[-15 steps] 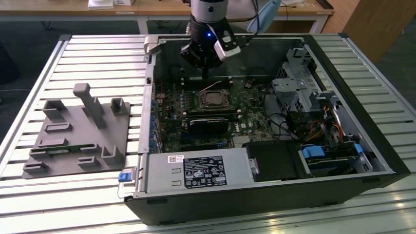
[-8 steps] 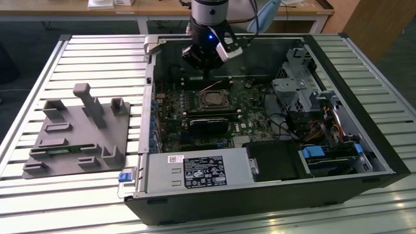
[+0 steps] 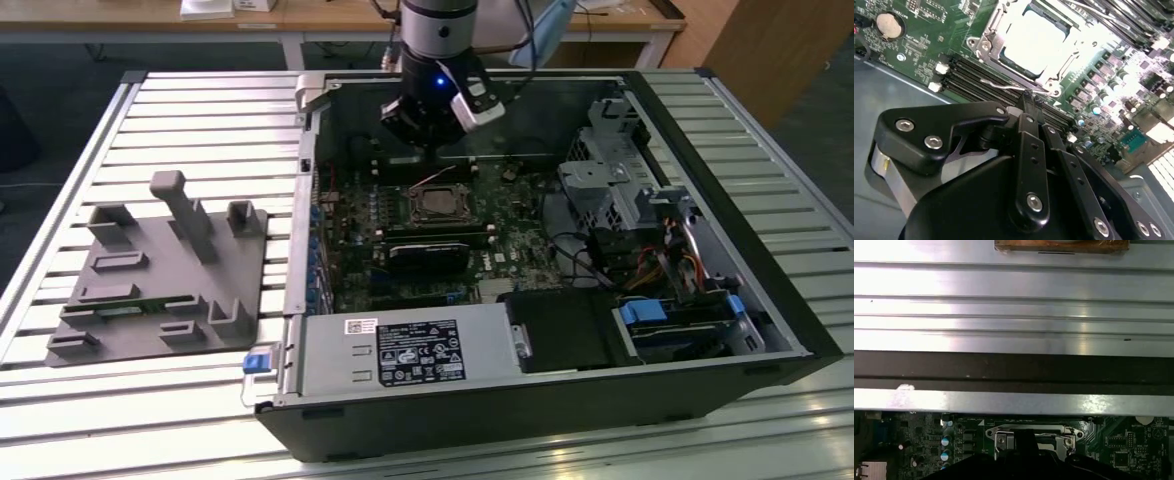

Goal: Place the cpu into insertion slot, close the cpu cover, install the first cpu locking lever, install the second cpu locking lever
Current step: 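Install the first cpu locking lever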

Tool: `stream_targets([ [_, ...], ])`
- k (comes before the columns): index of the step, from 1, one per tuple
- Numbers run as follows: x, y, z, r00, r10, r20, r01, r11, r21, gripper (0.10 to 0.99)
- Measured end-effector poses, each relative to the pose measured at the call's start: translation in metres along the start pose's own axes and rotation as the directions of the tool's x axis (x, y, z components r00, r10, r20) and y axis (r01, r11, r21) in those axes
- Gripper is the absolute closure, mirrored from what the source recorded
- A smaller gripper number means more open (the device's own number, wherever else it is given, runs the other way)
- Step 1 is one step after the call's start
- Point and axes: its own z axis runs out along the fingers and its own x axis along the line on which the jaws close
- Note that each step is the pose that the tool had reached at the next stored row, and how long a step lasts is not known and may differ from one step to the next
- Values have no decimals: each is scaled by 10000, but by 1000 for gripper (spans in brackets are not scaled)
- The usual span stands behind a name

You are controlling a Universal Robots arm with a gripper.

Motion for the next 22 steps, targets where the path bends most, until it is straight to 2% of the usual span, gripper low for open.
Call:
stream_targets([
  [7, -28, 10, 81, 10000, -3, -1, 3, 10000, 1, 980],
  [22, -145, 54, 159, 10000, -3, 0, 3, 10000, 1, 980],
])
